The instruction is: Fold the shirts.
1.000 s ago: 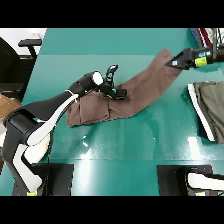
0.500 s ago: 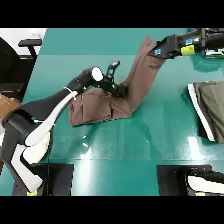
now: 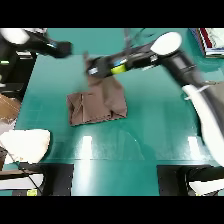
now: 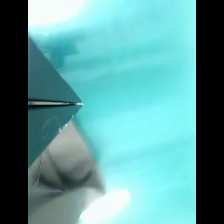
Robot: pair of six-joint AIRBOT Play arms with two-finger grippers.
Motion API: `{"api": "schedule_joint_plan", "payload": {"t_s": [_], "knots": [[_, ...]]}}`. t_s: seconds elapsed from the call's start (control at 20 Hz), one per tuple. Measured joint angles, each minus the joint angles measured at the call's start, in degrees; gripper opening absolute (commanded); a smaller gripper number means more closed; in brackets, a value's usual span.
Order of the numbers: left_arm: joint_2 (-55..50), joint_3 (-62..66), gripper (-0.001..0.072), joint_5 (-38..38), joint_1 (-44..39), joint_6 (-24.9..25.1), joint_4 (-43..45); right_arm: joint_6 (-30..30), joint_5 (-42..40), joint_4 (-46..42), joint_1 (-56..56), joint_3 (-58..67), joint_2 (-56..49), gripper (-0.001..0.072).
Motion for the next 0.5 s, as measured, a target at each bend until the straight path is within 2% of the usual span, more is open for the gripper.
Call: {"api": "schedule_joint_plan", "payload": {"t_s": [0.1,0.2,0.35,0.5], "knots": [[4.0,0.0,0.0026,-1.2,4.3,0.1,1.5,-2.0,-1.5,-1.0,3.8,2.6,-4.4,0.0569],[6.7,0.0,0.0026,-2.0,7.2,0.1,2.6,-2.8,0.2,-3.5,5.2,5.8,-7.4,0.0479],[8.7,0.0,0.0026,-3.4,9.2,0.1,3.1,-1.4,5.5,-10.2,3.0,6.5,-8.1,0.0478],[9.4,-0.1,0.0026,-4.4,9.9,0.1,3.1,-0.2,9.1,-14.1,-3.4,-0.8,-4.2,0.0479]]}}
